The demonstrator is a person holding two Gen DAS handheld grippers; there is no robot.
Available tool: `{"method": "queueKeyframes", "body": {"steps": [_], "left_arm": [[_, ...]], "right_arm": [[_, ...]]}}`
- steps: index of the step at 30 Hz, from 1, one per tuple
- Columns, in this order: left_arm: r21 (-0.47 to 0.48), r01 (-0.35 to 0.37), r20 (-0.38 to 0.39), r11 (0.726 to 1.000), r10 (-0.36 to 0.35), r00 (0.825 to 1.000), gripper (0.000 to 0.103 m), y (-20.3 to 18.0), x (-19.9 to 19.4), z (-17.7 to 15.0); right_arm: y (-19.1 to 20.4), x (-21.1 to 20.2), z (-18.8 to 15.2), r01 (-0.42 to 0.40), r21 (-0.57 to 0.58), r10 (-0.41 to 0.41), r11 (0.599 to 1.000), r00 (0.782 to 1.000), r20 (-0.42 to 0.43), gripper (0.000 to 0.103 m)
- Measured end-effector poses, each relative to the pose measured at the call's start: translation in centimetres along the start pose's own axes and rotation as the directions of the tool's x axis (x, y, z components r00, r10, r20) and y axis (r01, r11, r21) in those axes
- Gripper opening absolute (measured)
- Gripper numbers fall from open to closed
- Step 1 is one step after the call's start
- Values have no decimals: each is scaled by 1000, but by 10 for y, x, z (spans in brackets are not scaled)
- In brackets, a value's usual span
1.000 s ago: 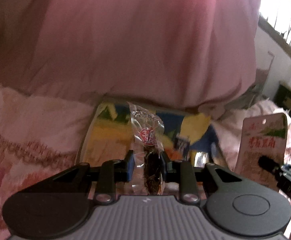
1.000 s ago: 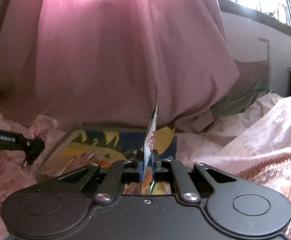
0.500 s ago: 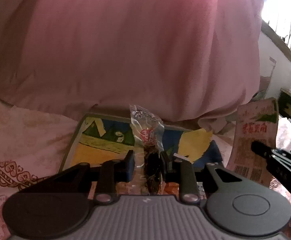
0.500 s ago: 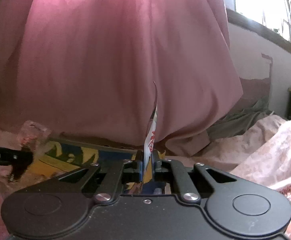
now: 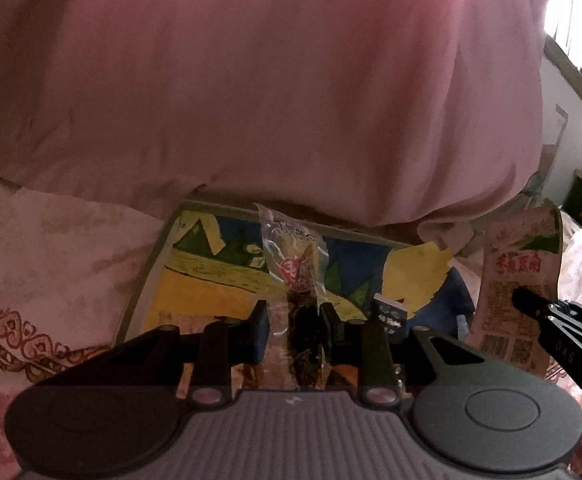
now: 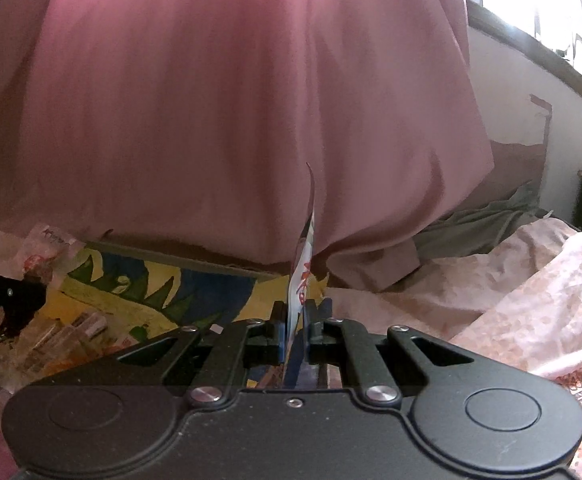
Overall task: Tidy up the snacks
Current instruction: 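Lower the candy and tofu packet into the tray and open both grippers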
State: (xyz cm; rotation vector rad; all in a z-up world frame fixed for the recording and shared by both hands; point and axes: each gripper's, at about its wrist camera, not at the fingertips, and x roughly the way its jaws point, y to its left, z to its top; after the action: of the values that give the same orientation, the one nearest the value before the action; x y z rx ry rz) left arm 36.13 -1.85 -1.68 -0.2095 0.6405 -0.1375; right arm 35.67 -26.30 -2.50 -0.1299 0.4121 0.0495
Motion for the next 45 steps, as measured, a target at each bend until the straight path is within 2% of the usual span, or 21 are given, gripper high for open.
{"method": "queueKeyframes", "body": {"steps": [14,20,22,29,33,38,41,43,45], "left_arm": [[21,-25,-47,999,26,999,29,5,18,-6],[12,-44,-79,999,45,996,29,11,26,-10],[9,-49,-87,999,49,995,29,13,29,-11],[5,-51,-95,999,52,994,29,16,32,-12],[-24,-50,-110,998,47,993,31,20,33,-11],[-73,-46,-128,996,37,991,31,28,30,-9],[-76,-51,-131,996,41,991,37,29,27,-9],[-81,-54,-126,995,44,991,48,29,23,-9],[-83,-60,-114,995,50,992,57,29,18,-8]], "right_arm": [[31,7,-9,-93,-70,91,993,995,-41,8],[44,9,-12,-154,-88,149,984,987,-67,10],[49,9,-12,-167,-102,161,981,985,-63,18],[60,6,-10,-251,-88,244,964,966,-84,31],[66,4,-11,-293,-85,284,952,953,-104,43],[68,2,-13,-324,-58,315,944,941,-124,45],[64,-2,-11,-324,-32,319,946,941,-113,55],[60,-7,-7,-326,-4,324,946,941,-99,65],[57,-12,-4,-326,16,326,945,941,-86,70]]}}
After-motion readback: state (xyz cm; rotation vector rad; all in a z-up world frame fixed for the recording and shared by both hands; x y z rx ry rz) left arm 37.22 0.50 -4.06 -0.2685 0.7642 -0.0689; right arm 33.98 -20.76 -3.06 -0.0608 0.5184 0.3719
